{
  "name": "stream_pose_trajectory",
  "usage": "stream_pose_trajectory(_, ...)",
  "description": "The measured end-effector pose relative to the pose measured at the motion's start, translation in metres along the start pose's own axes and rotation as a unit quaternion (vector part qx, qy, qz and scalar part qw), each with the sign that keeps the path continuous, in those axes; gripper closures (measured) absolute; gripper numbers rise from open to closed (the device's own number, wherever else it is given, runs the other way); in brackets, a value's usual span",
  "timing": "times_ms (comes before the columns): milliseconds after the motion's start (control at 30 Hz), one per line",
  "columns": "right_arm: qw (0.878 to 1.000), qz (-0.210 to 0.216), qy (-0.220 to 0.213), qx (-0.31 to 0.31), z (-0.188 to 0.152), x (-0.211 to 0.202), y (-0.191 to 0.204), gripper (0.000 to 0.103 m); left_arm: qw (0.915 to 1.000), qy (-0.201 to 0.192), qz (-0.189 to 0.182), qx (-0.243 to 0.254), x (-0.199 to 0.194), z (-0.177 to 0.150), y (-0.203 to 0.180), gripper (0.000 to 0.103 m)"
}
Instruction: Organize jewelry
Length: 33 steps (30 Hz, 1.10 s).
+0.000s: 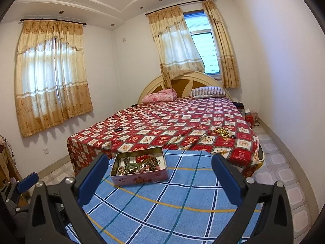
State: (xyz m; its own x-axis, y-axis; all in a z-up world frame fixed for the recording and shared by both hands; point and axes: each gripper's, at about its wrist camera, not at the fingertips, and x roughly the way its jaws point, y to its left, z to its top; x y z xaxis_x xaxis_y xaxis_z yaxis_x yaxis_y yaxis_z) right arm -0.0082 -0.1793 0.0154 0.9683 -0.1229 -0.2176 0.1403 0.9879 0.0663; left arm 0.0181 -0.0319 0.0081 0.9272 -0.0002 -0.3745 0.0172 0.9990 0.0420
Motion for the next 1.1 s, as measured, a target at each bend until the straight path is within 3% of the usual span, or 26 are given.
stream_pose_trajectory(1100, 1.0, 0.002, 0.009, 0.004, -0.0018, -0.0012, 0.0001, 0.0, 1.0, 0.005, -0.006, -0.001, -0.0056, -0.0033, -0.0003, 0.016)
